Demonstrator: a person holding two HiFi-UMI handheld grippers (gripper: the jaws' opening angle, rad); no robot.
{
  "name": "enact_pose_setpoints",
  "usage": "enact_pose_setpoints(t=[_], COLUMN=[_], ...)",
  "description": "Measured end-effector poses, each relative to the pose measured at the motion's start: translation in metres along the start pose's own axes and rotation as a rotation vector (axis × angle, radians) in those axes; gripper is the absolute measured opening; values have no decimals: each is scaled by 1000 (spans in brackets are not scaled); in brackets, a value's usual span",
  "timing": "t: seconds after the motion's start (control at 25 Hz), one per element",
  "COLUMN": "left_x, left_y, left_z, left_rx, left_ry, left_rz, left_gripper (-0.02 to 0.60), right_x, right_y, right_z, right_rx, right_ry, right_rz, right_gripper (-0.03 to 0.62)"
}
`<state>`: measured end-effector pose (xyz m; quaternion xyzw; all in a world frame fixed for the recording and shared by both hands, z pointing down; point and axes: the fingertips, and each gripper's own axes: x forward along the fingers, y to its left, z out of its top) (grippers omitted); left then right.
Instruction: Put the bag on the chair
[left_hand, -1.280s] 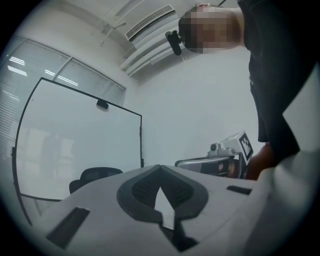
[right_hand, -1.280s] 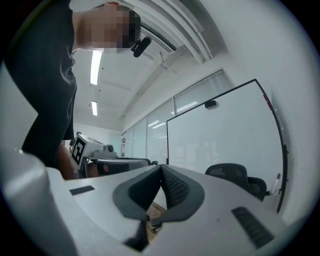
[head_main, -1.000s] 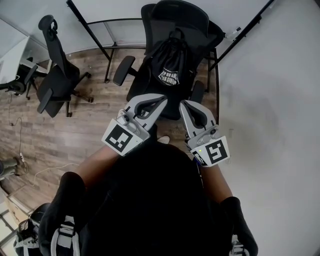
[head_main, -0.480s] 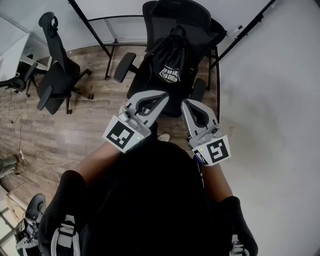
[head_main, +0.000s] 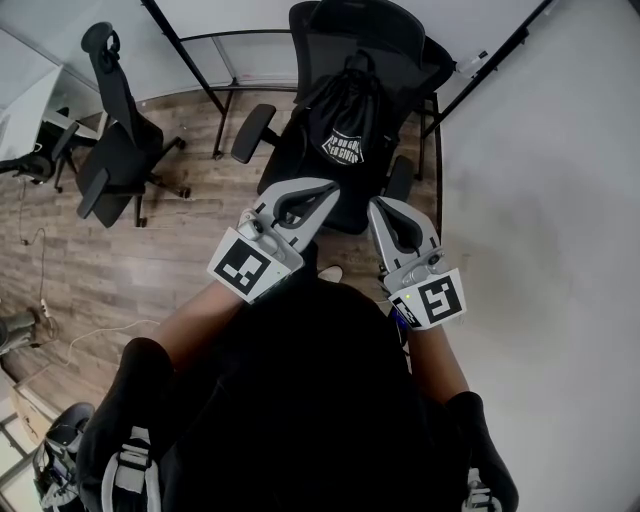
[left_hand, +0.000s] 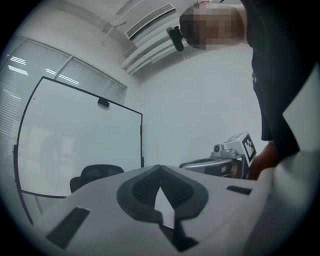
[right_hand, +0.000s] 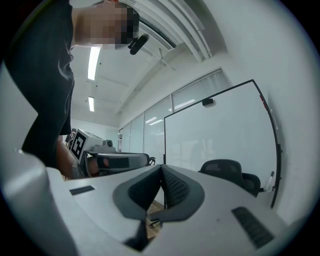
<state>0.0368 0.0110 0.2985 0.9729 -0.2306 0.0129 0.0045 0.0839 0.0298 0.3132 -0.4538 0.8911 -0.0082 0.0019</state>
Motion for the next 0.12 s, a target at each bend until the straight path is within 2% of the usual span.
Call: enact_pose_setpoints(t=[0.12], left_x=[0], left_y=[0], left_z=[0], left_rx=[-3], left_ry=[2], left_rz=[1], left_gripper=[5], right_x=[-1], right_y=[-1], right_z=[1], right_rx=[3], right_ry=[-3], right_rz=[-4], right_gripper=[1])
